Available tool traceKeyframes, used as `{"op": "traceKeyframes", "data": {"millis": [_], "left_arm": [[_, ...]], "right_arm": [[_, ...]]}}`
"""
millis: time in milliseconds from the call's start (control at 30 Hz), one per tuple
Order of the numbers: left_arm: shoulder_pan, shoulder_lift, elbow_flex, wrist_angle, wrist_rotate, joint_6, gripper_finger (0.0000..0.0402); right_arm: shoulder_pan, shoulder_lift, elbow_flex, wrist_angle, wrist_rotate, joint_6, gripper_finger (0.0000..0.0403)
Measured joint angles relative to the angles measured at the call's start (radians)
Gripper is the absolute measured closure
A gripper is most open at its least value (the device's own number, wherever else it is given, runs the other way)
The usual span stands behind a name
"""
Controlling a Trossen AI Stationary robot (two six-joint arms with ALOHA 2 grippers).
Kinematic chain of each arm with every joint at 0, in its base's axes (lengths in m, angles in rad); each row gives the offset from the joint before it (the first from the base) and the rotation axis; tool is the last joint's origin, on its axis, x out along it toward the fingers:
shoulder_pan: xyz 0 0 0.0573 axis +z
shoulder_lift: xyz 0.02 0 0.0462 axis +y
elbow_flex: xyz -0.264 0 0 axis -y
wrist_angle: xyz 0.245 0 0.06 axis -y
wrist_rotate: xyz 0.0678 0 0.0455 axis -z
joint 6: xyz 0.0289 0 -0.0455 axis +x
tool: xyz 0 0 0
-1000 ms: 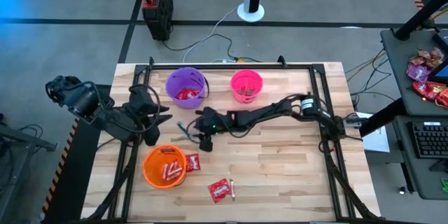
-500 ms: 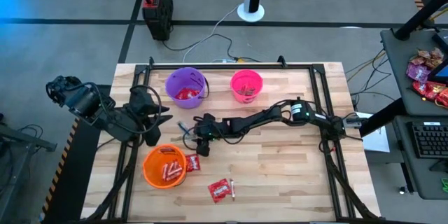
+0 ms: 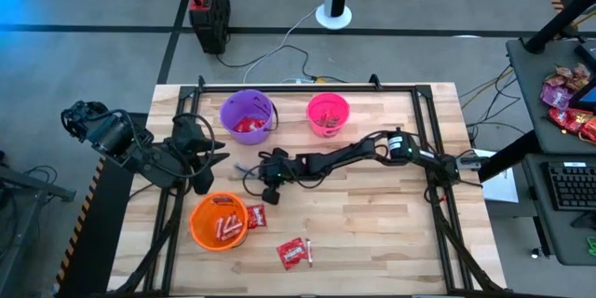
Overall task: Sort candy by brand, put in halloween buckets
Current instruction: Put the transparent blue candy into the pink bucket
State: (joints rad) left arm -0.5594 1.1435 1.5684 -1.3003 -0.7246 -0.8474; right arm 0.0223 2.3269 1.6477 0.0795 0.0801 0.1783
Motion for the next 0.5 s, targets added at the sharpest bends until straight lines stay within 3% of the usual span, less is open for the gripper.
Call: {"op": "traceKeyframes", "data": {"millis": [333,500], "left_arm": [[0.000,0.000,0.000,-0.005,-0.001,0.010,0.0288],[0.000,0.000,0.000,-0.006,-0.023,0.035,0.0288]], "right_arm": [[-0.005,-0.166,-0.004,-0.340,-0.005,-0.046,0.0394],[-0.011,-0.210,-0.004,-0.530,-0.070,-0.016,0.0394]]}}
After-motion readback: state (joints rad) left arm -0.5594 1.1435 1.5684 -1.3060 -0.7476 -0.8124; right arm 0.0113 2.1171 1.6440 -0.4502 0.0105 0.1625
